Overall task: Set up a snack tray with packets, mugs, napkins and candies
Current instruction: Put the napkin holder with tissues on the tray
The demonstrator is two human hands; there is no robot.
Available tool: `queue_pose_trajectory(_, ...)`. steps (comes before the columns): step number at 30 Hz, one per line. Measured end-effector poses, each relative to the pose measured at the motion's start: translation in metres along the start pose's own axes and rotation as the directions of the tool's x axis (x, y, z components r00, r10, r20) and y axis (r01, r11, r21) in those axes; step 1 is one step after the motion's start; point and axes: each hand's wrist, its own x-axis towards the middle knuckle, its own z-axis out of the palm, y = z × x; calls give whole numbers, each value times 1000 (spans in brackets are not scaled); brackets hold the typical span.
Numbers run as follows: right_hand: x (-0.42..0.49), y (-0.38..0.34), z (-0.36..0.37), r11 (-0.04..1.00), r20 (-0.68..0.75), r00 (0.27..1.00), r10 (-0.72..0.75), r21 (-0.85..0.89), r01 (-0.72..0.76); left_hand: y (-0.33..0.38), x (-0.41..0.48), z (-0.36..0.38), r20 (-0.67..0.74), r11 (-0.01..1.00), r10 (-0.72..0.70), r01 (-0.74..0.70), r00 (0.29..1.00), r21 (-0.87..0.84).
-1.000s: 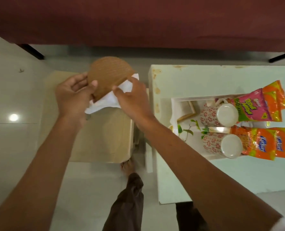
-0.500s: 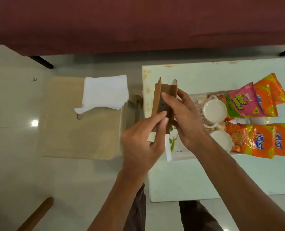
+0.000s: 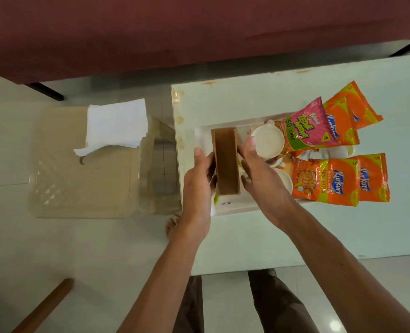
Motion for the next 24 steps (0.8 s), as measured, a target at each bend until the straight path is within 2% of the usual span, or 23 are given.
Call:
queue_pose_trajectory(8, 7, 10, -12, 997, -17, 997, 79, 21, -79, -16, 9, 7, -38, 986, -127, 122, 991, -111)
queue_pose_trajectory(16, 19, 17, -9, 990, -29, 990, 139, 23, -138, -17, 29, 3, -19, 989, -137, 138, 990, 50)
queue_pose_trajectory(24, 34, 22, -7, 984, -86, 980, 178, -13, -179, -23, 42, -2, 21, 980, -172, 168, 985, 110)
